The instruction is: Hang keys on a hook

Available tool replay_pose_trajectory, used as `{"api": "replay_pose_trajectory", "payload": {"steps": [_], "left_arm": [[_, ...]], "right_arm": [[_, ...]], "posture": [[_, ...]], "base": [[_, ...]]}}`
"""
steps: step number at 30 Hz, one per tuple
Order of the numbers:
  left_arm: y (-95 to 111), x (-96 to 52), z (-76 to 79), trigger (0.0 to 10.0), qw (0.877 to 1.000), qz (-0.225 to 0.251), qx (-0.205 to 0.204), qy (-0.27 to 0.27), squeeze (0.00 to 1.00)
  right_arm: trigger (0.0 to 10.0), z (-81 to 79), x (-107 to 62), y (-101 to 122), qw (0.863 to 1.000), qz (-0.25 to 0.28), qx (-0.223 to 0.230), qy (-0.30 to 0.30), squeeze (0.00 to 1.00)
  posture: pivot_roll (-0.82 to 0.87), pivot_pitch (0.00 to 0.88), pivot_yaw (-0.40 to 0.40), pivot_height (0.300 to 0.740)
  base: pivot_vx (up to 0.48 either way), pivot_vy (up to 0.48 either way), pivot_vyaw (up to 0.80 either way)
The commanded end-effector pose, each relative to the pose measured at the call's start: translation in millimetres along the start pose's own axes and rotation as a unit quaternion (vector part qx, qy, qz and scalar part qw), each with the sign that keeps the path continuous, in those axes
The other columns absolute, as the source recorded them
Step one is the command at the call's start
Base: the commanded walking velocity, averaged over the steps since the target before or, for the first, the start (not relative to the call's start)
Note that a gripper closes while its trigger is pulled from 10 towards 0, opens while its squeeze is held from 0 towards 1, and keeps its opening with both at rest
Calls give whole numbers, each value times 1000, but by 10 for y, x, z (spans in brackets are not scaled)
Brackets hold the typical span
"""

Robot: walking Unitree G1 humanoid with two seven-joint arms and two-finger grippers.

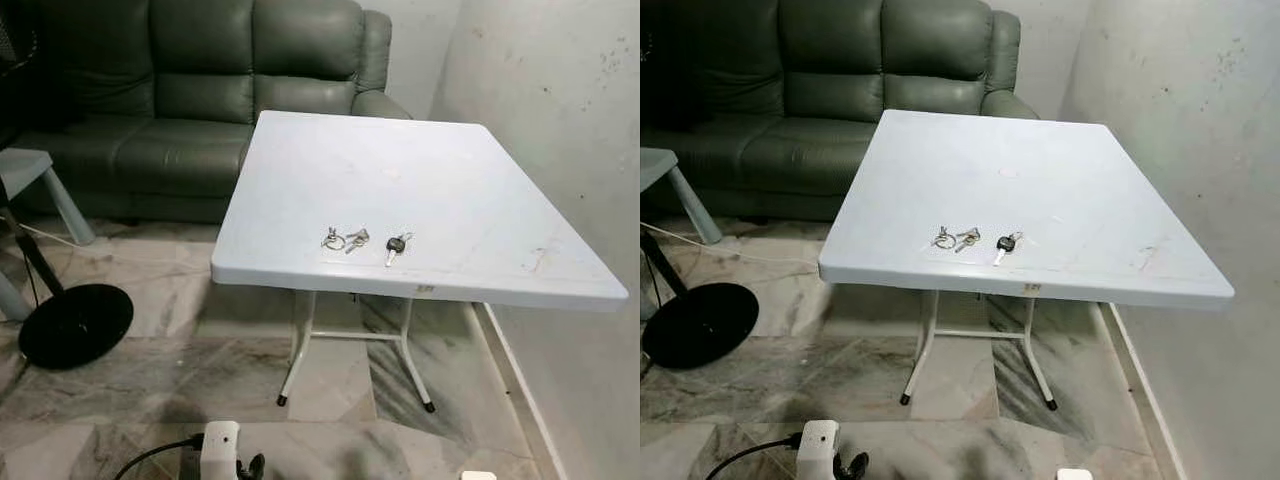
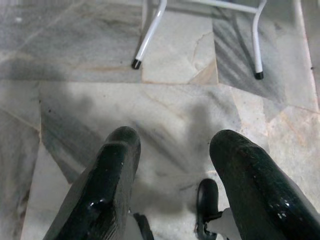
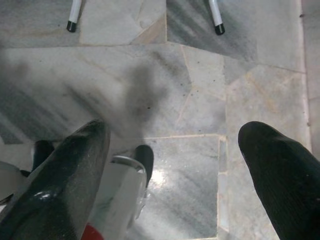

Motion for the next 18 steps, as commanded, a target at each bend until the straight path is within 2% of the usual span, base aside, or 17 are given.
{"api": "replay_pose_trajectory", "payload": {"steps": [1, 6, 10, 14, 15, 17, 18], "left_arm": [[125, 39, 80, 10000, 999, 24, 22, -15, 0], [261, 84, 184, 10000, 998, 46, 36, -14, 0], [430, 117, 252, 10000, 996, 80, 30, -21, 0], [675, 134, 232, 10000, 991, 133, 20, -17, 0], [675, 134, 232, 10000, 991, 133, 20, -17, 0], [868, 139, 176, 10000, 986, 169, 7, 1, 0], [889, 139, 169, 10000, 985, 172, 4, 4, 0]], "right_arm": [[10000, 27, 9, 73, 1000, 17, 5, 0, 0], [10000, 42, 22, 174, 999, 40, 5, 6, 0], [10000, 43, 39, 296, 998, 68, 13, 11, 0], [10000, 21, 57, 492, 993, 116, 21, 21, 0], [10000, 21, 57, 492, 993, 116, 21, 21, 0], [10000, -7, 64, 634, 988, 150, 23, 32, 0], [10000, -11, 64, 651, 987, 154, 24, 33, 0]], "posture": [[33, 0, -74, 740], [35, 0, -81, 740], [28, 0, -81, 740], [23, 0, -78, 740], [23, 0, -78, 740], [23, 0, -75, 740], [23, 0, -75, 740]], "base": [[0, 0, 0], [0, 0, 0], [0, 0, 0], [0, 0, 0], [0, 0, 0], [0, 0, 0], [0, 0, 0]]}}
Point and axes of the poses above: a point about 5 cm out from each wrist's last joint towards the gripper, its own x axis pointing out of the wrist towards the gripper, its own y axis along the axis of the wrist's last joint, z = x × y, the point moved 1 cm from there along x, pointing out of the wrist towards the gripper, and after that the axes turned 7 degrees about x, right-handed, at the moved point
